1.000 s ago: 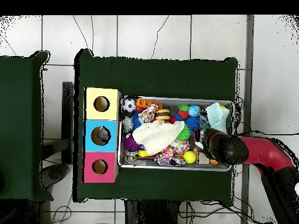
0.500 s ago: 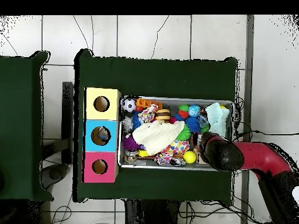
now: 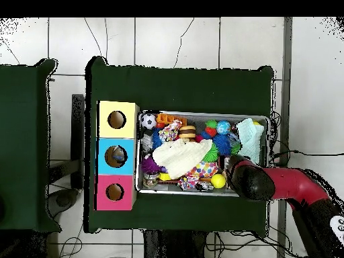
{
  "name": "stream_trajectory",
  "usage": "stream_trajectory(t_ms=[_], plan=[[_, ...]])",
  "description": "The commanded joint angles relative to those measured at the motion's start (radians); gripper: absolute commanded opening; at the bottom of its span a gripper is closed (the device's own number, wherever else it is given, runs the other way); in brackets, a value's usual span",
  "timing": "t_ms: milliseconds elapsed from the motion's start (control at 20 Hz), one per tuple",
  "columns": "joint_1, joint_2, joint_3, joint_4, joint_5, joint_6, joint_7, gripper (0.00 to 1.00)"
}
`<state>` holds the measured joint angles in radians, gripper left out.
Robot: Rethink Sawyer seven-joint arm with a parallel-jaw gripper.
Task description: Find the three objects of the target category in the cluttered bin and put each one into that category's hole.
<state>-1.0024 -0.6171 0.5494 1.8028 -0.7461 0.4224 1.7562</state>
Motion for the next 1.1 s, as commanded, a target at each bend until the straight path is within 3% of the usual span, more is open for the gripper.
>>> stream_trajectory(t_ms=[50, 500, 1100], plan=[[0.025, 0.007, -0.074, 0.034, 0.011, -0.02, 0.096, 1.0], [-0.021, 0.051, -0.036, -0.019, 0.022, 0.014, -0.007, 1.0], [-0.068, 0.044, -0.002, -0.025, 0.041, 0.064, -0.07, 1.0]])
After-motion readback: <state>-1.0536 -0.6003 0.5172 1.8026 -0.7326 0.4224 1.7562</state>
